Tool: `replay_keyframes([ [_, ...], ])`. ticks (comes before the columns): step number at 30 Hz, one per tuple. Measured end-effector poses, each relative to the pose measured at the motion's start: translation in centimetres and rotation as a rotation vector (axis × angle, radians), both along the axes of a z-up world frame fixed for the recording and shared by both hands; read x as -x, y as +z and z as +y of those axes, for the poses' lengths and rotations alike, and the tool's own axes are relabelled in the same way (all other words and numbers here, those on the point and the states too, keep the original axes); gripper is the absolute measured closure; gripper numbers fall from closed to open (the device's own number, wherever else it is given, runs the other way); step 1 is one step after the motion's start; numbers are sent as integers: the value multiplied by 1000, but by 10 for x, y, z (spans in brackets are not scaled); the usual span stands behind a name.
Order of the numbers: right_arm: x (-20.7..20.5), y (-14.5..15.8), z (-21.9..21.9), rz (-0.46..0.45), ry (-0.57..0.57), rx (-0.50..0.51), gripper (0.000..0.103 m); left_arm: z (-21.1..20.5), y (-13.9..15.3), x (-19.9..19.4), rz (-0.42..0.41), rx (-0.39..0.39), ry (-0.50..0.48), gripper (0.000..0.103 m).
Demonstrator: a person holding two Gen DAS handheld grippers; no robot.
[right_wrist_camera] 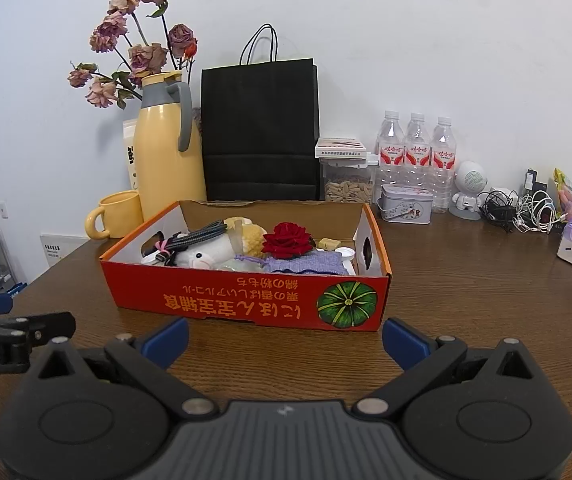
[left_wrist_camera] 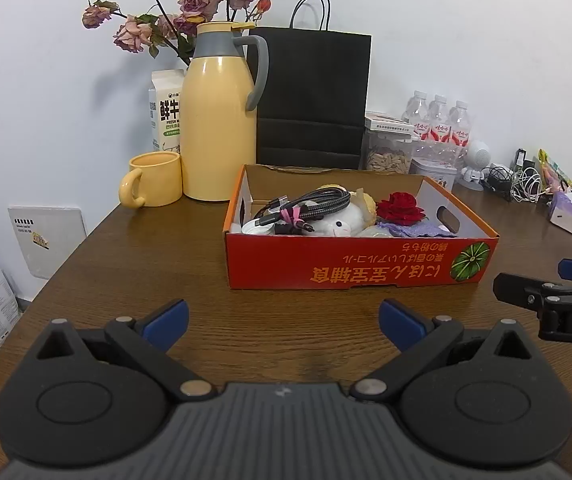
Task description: Organize objects
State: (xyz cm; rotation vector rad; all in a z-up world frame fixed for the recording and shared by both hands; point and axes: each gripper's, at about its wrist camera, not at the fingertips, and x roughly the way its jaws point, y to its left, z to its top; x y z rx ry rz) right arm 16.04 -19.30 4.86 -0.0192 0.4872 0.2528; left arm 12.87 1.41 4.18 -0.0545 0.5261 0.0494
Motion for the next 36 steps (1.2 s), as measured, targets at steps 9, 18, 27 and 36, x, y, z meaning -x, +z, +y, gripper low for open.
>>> replay_keyframes([
  [9,-1,0,-1,2,-4,0,0,0,-1,-1,6,5,2,0],
  [18,-1,-1,-1,1,-7,0,0,0,-1,-1,6,6,0,0],
  [27,-1,-1,0,0,-6,0,0,-2,0,0,3,5,-3,0],
  [36,-1,-1,0,1,-7,0,0,0,-1,0,8,21,-4,0],
])
